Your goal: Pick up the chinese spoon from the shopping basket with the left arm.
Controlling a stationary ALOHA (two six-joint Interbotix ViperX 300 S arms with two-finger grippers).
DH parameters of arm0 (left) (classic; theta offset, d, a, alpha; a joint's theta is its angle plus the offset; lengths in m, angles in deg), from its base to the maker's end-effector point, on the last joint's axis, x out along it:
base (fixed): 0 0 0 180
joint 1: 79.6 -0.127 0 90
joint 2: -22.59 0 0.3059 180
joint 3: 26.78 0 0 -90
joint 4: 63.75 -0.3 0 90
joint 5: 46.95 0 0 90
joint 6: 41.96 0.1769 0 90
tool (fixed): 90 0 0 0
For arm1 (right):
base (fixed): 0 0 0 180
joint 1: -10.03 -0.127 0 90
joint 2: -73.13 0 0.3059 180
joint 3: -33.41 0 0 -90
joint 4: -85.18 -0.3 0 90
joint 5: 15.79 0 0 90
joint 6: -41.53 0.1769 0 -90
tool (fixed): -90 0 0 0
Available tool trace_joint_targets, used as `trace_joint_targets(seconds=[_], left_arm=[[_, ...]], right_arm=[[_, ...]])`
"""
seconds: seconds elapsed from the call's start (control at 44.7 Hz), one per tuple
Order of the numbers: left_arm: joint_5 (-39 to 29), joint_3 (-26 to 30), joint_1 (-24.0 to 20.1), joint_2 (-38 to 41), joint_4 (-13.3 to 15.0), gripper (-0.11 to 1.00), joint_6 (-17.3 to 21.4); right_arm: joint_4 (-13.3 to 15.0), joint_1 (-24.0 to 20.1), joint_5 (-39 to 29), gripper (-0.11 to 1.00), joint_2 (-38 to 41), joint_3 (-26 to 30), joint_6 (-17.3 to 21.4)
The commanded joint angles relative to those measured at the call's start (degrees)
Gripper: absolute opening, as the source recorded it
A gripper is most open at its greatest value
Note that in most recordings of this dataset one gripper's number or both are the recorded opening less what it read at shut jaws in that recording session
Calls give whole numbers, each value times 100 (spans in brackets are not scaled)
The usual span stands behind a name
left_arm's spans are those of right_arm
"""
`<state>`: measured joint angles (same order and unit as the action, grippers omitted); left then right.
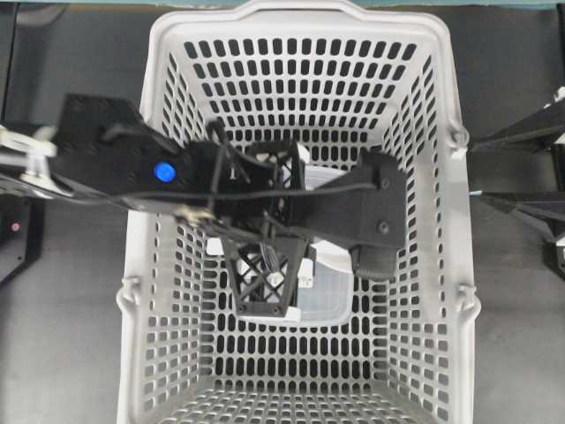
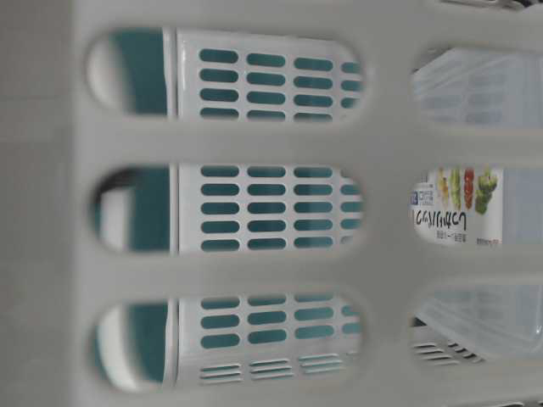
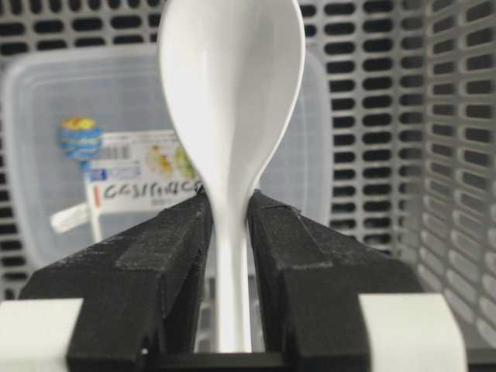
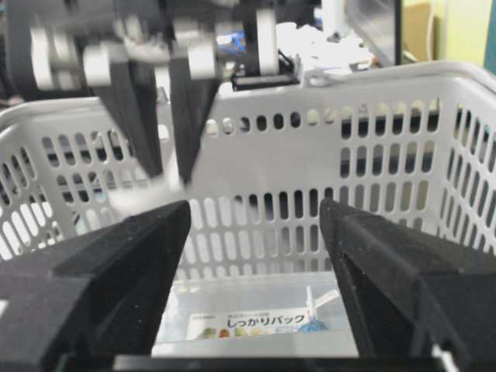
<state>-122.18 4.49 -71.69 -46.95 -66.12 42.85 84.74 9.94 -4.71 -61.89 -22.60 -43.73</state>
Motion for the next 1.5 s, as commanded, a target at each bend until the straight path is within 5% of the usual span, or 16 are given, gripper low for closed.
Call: trace_joint_targets(seconds=[0.0,1.478], left_arm=[[-334,448,0,-167,-18,16,26],[-439,501,202,9,-18,16,26]], right_arm=[[-18,9,26,66,35,88,18],[-18,-18,-35,63,-35,97,88]])
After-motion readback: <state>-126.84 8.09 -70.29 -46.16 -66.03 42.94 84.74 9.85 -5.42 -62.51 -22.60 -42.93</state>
